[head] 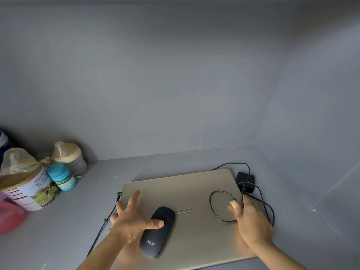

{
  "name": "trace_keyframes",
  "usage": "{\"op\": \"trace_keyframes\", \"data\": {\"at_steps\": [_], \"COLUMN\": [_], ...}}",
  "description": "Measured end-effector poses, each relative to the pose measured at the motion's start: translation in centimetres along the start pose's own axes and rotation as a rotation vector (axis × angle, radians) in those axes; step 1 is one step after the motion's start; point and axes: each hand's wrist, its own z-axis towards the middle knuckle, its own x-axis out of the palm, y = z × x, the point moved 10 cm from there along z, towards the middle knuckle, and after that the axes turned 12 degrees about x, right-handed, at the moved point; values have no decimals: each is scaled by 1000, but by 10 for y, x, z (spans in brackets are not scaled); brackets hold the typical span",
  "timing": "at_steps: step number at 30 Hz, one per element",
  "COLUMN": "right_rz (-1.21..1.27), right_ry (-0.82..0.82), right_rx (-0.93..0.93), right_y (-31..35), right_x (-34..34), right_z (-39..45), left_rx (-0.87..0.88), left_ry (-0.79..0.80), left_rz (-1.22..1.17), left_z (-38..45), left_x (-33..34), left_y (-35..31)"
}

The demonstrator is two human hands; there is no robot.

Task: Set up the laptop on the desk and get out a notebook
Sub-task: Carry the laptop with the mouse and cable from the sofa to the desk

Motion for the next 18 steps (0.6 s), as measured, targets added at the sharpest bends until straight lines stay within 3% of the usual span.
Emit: {"op": "trace_keyframes", "data": {"at_steps": [18], "right_rz": [-117], "right_ry": [-23], "right_rx": [-100], "right_y": [13], "right_x": [-2], "right_z": [1], "left_rx": [-50], "left_ry": [107], "left_rz": [137], "left_z": [15], "left_x": [1], "left_y": [3]}}
